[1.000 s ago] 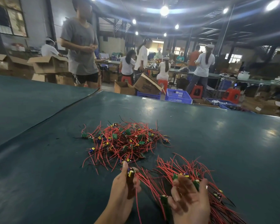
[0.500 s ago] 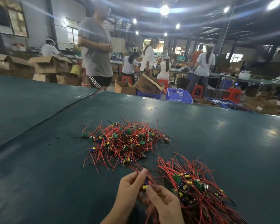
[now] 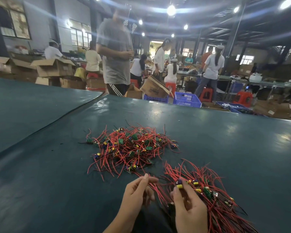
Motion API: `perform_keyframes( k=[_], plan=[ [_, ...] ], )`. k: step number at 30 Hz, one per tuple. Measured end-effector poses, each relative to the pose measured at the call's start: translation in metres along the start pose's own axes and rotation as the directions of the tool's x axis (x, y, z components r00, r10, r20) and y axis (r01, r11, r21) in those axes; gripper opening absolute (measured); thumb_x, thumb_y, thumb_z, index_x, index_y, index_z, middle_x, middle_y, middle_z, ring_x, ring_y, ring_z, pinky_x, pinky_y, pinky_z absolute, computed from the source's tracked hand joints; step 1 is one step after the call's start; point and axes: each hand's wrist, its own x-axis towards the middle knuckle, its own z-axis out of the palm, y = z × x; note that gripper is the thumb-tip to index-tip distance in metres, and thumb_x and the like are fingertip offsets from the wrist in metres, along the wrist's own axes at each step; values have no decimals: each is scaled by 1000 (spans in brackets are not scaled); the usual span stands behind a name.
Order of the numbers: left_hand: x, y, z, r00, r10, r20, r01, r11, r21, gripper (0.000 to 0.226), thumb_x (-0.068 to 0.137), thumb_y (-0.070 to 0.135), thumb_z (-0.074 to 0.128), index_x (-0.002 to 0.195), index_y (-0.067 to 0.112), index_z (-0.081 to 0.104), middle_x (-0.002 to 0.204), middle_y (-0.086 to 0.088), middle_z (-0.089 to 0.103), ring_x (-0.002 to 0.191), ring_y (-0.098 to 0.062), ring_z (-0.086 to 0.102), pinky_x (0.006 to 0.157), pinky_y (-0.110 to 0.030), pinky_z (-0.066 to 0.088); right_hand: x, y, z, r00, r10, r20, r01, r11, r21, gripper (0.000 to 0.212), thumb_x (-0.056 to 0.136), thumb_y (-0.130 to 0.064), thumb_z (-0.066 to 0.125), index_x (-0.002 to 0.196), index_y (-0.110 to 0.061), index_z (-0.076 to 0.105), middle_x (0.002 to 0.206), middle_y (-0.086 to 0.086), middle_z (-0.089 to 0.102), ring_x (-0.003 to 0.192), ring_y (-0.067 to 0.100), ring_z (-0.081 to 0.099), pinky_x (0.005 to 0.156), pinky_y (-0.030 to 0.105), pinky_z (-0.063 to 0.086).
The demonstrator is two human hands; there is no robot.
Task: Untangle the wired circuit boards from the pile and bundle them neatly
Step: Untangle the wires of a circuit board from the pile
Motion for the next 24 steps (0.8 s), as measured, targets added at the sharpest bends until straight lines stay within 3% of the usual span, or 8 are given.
perform_keyframes(
  k=[3, 6, 9, 14, 16, 18, 22, 24],
  plan=[
    [1, -2, -8, 993, 117, -5, -115, 979, 167, 31, 97, 24, 49, 82, 13, 73, 56, -9, 61, 48, -15, 50, 48, -22, 41, 6, 5, -11, 911, -413, 1, 376, 828, -417, 41, 76, -4, 75, 116, -8, 69, 74, -6, 65, 53, 10, 57, 52, 12, 46],
    [5, -6, -21, 945, 325, -32, -272, 839, 472, 18, 93, 21, 59, 81, 25, 71, 69, 2, 66, 54, -5, 51, 52, -19, 41, 12, 14, -16, 884, -467, -32, 327, 666, -671, 42, 66, -2, 83, 107, -7, 74, 90, 2, 69, 74, 27, 64, 49, 26, 53],
    [14, -5, -33, 889, 454, -54, -320, 702, 636, 12, 90, 18, 63, 86, 28, 68, 78, 16, 62, 71, -5, 55, 62, -20, 46, 15, 22, -15, 888, -458, -32, 264, 567, -780, 49, 54, 4, 88, 100, -8, 77, 97, 6, 71, 79, 35, 61, 52, 38, 57],
    [40, 0, -46, 878, 477, -40, -254, 534, 807, 10, 89, 20, 63, 97, 22, 69, 107, 14, 59, 106, -7, 50, 93, -24, 39, 11, 22, -9, 869, -495, 1, 294, 515, -806, 37, 55, -9, 90, 89, -19, 80, 97, -1, 74, 86, 35, 64, 74, 47, 53],
    [50, 1, -49, 895, 445, -40, -197, 473, 858, 15, 89, 23, 63, 103, 20, 69, 120, 7, 57, 115, -16, 48, 98, -30, 38, 7, 23, -6, 817, -576, -27, 346, 527, -776, 19, 73, -23, 75, 91, -21, 79, 98, -4, 74, 90, 31, 64, 81, 44, 49],
    [59, 2, -53, 894, 447, -37, -161, 397, 903, 19, 88, 24, 63, 107, 20, 69, 131, 2, 53, 123, -21, 45, 102, -37, 36, 4, 22, -3, 779, -626, -30, 426, 564, -707, 28, 82, -33, 55, 92, -22, 78, 98, -6, 73, 93, 24, 61, 85, 37, 43],
    [76, 11, -61, 796, 604, -35, -188, 302, 935, 20, 82, 15, 69, 102, 17, 70, 122, -3, 57, 112, -27, 52, 94, -41, 40, -2, 22, 10, 742, -664, 90, 593, 589, -549, 41, 94, -42, 45, 95, -18, 78, 95, -9, 72, 91, 10, 55, 85, 26, 44],
    [85, 14, -63, 758, 649, -64, -155, 274, 949, 27, 79, 15, 70, 106, 16, 66, 121, -6, 52, 109, -29, 50, 93, -44, 42, -2, 27, 15, 726, -674, 136, 629, 571, -528, 22, 85, -31, 63, 95, -18, 78, 95, -10, 72, 90, 8, 56, 83, 23, 46]
  ],
)
